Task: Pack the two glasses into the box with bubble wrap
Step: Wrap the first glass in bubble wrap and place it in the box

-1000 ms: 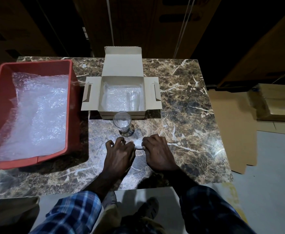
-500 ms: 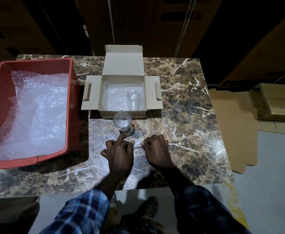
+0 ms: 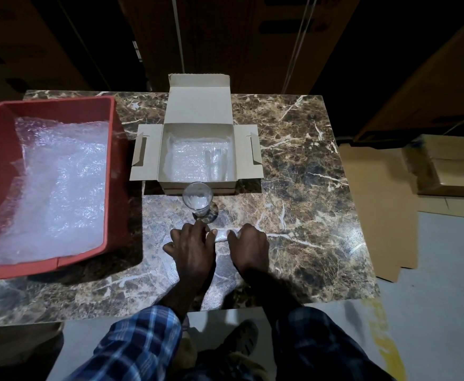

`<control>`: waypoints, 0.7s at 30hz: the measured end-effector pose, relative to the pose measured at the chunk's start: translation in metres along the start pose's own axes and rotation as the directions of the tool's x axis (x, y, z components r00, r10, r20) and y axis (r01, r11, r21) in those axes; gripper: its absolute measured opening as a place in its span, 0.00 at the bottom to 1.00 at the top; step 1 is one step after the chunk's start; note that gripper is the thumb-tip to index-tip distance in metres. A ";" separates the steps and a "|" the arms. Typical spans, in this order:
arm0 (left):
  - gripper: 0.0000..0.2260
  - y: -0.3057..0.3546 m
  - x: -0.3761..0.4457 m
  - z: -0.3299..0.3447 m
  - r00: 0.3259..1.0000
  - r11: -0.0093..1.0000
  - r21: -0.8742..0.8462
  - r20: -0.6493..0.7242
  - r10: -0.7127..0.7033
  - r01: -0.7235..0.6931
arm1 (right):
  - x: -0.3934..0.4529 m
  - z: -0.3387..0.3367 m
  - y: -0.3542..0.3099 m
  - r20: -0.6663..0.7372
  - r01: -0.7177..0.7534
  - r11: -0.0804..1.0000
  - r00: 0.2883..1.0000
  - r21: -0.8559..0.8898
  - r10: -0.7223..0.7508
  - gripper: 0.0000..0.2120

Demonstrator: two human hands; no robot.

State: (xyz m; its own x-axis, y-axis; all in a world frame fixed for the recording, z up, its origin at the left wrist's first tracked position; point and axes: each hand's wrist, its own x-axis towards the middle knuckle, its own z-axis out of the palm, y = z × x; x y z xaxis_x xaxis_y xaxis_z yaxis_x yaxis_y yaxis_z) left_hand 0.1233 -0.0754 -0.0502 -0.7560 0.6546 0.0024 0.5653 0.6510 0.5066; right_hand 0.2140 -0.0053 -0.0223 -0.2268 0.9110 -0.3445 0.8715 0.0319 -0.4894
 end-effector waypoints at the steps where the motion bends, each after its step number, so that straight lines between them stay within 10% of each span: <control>1: 0.04 -0.002 -0.001 0.001 1.000 1.000 -0.005 0.003 0.031 -0.031 | -0.001 0.001 -0.001 0.005 -0.021 1.000 1.000 0.015 0.021 0.17; 10: 0.05 -0.025 -0.015 -0.016 0.824 0.800 0.205 0.075 0.562 -0.564 | -0.007 0.008 0.001 -0.074 0.071 0.997 0.995 0.024 -0.069 0.13; 21: 0.13 -0.033 -0.027 -0.011 0.857 0.834 0.205 0.180 0.483 -0.513 | -0.012 0.023 0.011 -0.202 0.241 0.966 0.955 0.090 -0.219 0.10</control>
State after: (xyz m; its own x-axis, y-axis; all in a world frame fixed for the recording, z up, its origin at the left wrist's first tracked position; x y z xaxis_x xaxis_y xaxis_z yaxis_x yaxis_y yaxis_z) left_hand 0.1217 -0.1182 -0.0576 -0.3156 0.9445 0.0915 0.9265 0.2859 0.2446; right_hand 0.2166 -0.0249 -0.0421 -0.3197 0.9456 -0.0601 0.7485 0.2131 -0.6280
